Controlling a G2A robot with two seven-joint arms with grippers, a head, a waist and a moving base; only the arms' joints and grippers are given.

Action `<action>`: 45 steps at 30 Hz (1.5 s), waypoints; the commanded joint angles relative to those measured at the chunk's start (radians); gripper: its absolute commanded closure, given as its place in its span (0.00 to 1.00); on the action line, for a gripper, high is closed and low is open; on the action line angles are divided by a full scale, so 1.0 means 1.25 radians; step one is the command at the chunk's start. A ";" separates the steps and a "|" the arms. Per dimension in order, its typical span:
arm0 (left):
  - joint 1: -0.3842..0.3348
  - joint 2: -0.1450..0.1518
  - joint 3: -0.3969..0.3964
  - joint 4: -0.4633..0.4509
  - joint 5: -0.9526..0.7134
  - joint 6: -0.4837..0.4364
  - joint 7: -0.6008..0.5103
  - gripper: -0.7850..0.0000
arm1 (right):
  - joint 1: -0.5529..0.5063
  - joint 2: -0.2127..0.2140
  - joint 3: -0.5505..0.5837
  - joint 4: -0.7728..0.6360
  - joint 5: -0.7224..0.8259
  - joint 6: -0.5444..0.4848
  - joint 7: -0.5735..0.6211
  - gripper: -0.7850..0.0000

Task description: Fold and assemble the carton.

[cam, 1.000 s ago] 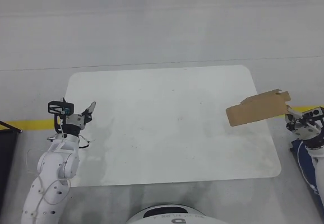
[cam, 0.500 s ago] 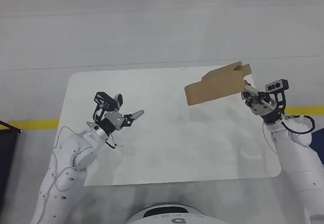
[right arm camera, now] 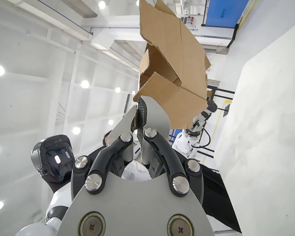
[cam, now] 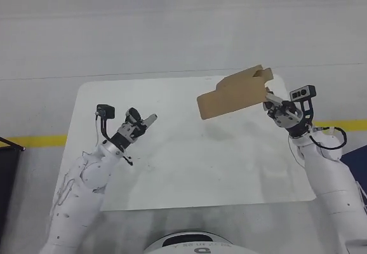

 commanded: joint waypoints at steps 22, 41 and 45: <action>-0.108 -0.009 0.061 0.117 -0.344 0.013 -0.203 0.00 | 0.096 -0.044 -0.065 0.083 0.124 -0.120 0.115 1.00; -0.108 -0.009 0.061 0.117 -0.344 0.013 -0.203 0.00 | 0.067 -0.125 -0.184 0.054 0.890 0.559 -0.020 1.00; -0.108 -0.009 0.061 0.117 -0.344 0.013 -0.203 0.00 | 0.044 -0.122 -0.164 0.005 0.888 0.613 -0.040 1.00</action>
